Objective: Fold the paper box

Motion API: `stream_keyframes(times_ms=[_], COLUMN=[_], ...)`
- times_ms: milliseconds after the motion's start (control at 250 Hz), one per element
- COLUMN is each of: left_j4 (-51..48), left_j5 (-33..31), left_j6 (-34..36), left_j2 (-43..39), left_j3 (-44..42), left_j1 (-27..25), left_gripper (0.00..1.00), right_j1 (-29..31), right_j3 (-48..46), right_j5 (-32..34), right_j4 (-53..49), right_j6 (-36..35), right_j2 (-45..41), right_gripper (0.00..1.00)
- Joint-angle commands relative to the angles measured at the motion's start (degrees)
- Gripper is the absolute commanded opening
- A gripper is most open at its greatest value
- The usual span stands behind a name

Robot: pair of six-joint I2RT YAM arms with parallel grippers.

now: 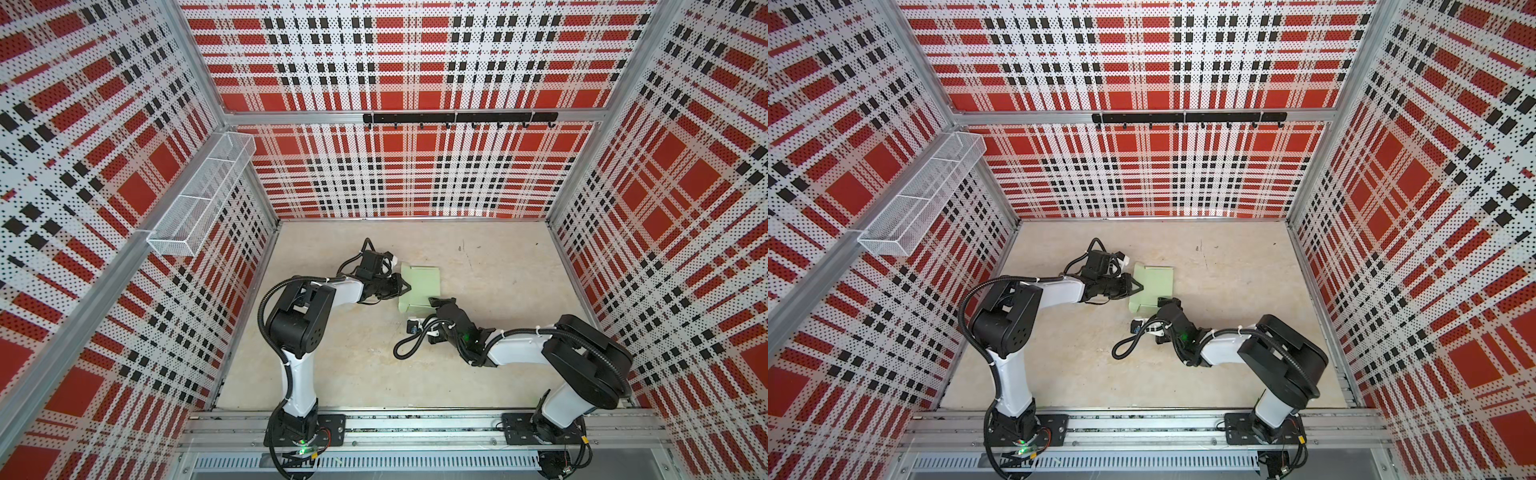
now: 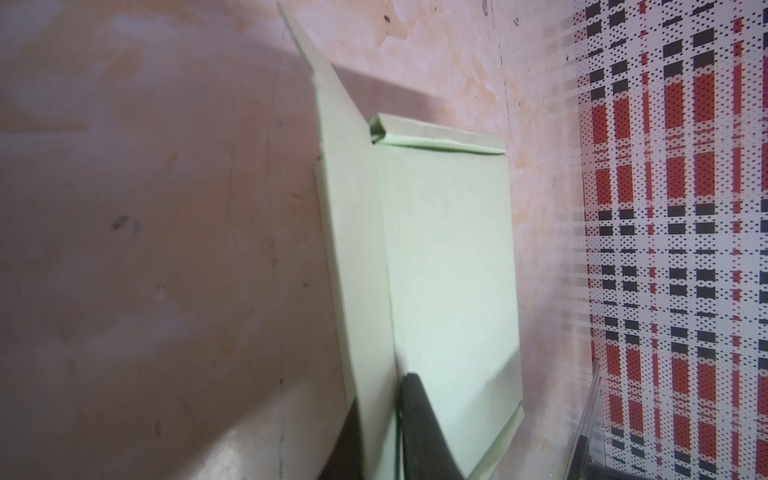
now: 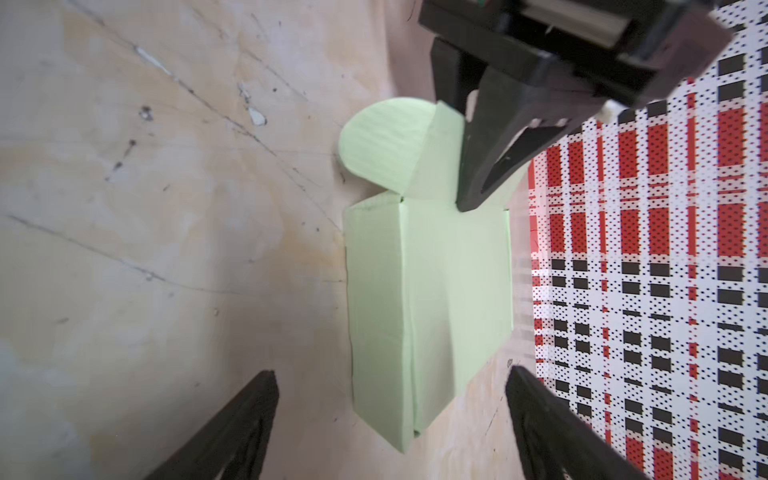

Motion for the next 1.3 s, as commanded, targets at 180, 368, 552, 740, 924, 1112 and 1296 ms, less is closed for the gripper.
stream_keyframes(times_ms=[180, 368, 552, 740, 924, 1112, 1296], left_j4=[-3.5, -3.6, -3.6, -3.7, -3.7, -3.3, -3.0], left_j5=[-2.9, -2.0, -1.9, -1.6, -1.5, -0.7, -0.1], left_j6=[0.5, 0.9, 1.0, 0.9, 0.4, -0.2, -0.7], left_j2=[2.8, 3.5, 3.7, 4.2, 4.4, 4.6, 4.7], left_j3=[-1.8, -1.5, -1.4, -1.1, -1.1, -1.0, -0.9], left_j1=[1.8, 2.1, 2.3, 2.2, 2.2, 2.0, 1.8], left_gripper=[0.12, 0.11, 0.11, 0.11, 0.11, 0.12, 0.15], right_j1=[-0.4, -1.1, -1.5, -1.4, -0.9, -0.2, -0.1], right_j3=[4.0, 3.7, 3.8, 4.6, 5.7, 7.4, 8.0], right_j5=[10.7, 10.9, 10.8, 12.1, 12.7, 13.1, 14.1], right_j4=[4.6, 6.2, 9.0, 15.5, 19.5, 21.2, 25.7], right_j6=[-8.9, -11.8, -14.9, -18.1, -18.8, -18.7, -19.1], right_j2=[8.3, 9.3, 10.4, 14.4, 17.0, 20.2, 23.7], right_gripper=[0.89, 0.9, 0.9, 0.89, 0.88, 0.84, 0.8])
